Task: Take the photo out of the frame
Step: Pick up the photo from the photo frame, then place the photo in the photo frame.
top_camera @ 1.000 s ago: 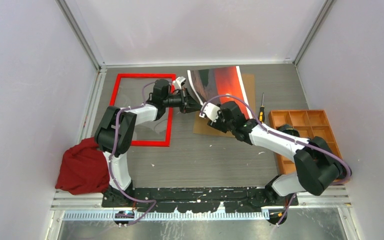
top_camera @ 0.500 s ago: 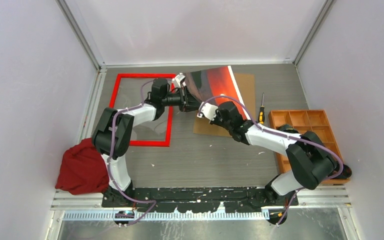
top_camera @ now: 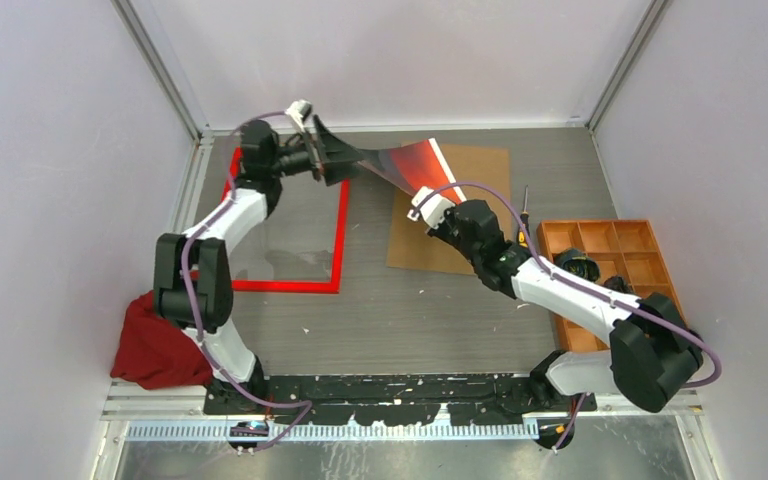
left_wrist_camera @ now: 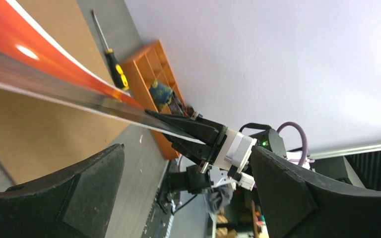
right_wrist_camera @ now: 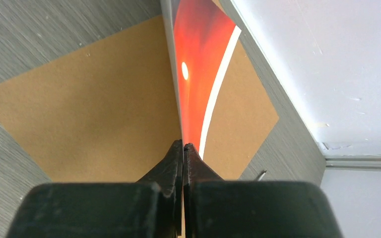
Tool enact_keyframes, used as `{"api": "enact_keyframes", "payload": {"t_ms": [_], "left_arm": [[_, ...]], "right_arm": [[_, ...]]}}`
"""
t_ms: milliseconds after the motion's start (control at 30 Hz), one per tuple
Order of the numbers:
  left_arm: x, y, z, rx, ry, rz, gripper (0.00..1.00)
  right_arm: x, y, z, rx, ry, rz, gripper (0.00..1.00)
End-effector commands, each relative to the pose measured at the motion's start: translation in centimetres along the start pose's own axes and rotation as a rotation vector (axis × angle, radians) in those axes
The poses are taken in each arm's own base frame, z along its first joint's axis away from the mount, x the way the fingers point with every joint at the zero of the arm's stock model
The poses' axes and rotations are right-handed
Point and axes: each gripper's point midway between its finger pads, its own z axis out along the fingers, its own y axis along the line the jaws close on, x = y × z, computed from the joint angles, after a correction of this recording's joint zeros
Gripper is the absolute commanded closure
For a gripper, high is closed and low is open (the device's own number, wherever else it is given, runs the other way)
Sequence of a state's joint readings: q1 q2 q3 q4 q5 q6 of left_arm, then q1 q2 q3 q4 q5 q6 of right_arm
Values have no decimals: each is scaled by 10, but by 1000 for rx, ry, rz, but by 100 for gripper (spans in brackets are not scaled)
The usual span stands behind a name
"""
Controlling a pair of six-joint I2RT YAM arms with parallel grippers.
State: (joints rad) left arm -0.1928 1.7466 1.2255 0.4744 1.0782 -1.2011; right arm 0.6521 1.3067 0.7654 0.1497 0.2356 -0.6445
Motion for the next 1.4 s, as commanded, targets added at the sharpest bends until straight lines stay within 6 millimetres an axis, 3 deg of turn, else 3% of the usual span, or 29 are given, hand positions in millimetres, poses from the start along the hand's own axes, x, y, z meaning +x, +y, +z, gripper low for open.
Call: {"api": "enact_keyframes", "payload": {"t_ms": [0,167,300,467,533,733,967,1100,1233,1367], "left_arm": [[-27,-37,-42,29,-56,118,0],[-45,-19,-95,-82,-129,127,0],[-49,2,-138,-187,-185,163,0],[-43,21,-178,-251,-236,116,0],[-39,27,-191,-261,-262,100,0],[-23,40,-216,-335,-287,104,0],[-19,48,-219,-391,-283,114,0],[-19,57,-220,-410,-277,126,0],[-28,76,-224,-477,-258,172,0],[-33,110,-224,-603,-172,169,1]], "right_arm": [[-36,-12,-12,13,-133,114,99],[-45,29,-27,-165,-248,-4,99],[-56,64,-42,-272,-334,-205,99],[-50,114,-55,-387,-401,-478,99],[-43,123,-56,-380,-429,-598,99],[-27,127,-50,-311,-455,-860,99],[-28,128,-39,-308,-450,-953,99],[-27,119,-27,-293,-433,-973,98],[-21,113,-23,-285,-419,-975,97],[-16,113,-26,-288,-411,-959,93]]}}
